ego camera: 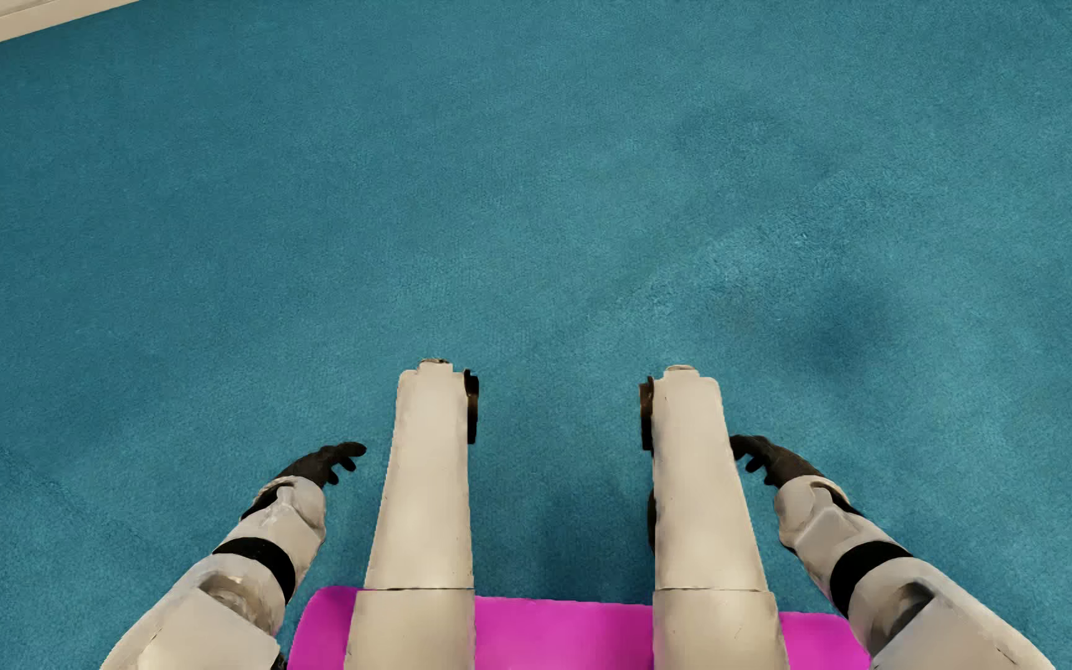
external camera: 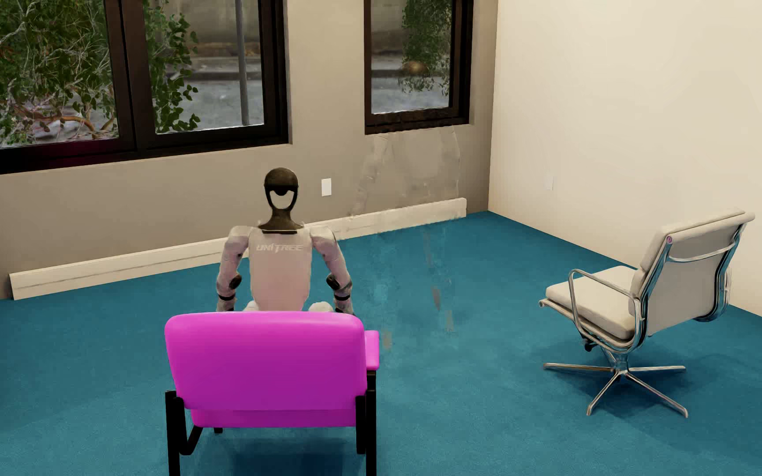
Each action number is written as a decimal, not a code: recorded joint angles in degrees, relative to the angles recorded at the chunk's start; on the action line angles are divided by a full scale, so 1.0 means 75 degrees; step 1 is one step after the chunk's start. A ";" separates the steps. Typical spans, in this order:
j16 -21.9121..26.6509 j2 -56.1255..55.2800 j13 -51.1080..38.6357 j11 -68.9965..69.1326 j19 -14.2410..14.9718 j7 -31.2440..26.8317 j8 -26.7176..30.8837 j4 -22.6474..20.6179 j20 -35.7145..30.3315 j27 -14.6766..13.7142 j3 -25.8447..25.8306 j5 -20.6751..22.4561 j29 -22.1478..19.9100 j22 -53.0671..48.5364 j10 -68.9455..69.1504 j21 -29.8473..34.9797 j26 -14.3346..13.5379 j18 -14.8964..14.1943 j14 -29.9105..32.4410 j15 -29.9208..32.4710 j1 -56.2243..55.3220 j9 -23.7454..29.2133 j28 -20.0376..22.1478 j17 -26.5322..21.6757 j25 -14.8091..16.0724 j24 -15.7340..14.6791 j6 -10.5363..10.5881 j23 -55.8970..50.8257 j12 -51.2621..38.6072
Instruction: Stand up from the pink chair
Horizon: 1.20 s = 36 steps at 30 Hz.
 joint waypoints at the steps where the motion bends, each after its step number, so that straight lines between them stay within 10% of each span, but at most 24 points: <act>1: -0.0012 0.0008 0.0014 0.0006 -0.0003 -0.0005 -0.0001 -0.0003 0.0026 0.0024 -0.0010 0.0012 0.0032 0.0076 0.0007 -0.0013 0.0026 0.0002 -0.0008 0.0002 0.0009 -0.0010 -0.0019 0.0010 0.0036 -0.0024 -0.0005 0.0085 0.0027; 27: 0.0290 -0.1385 -0.1299 -0.0321 0.0523 -0.0147 0.0150 -0.0152 -0.0409 -0.0203 -0.0057 -0.0019 -0.0098 0.0123 -0.0348 -0.0011 -0.0292 -0.0123 -0.0428 -0.0796 -0.1454 0.0896 0.0332 -0.0283 0.0019 -0.0295 0.0104 0.0131 -0.1199; 36: 0.0305 0.1627 0.0253 -0.4378 0.0312 0.0498 -0.0425 0.0020 -0.0233 -0.0257 -0.0061 -0.0021 -0.0194 -0.0031 -0.4245 -0.0575 -0.0357 0.0084 -0.0335 -0.0634 0.1597 -0.0345 0.0429 -0.0328 -0.0032 -0.0046 0.0108 0.0203 0.0782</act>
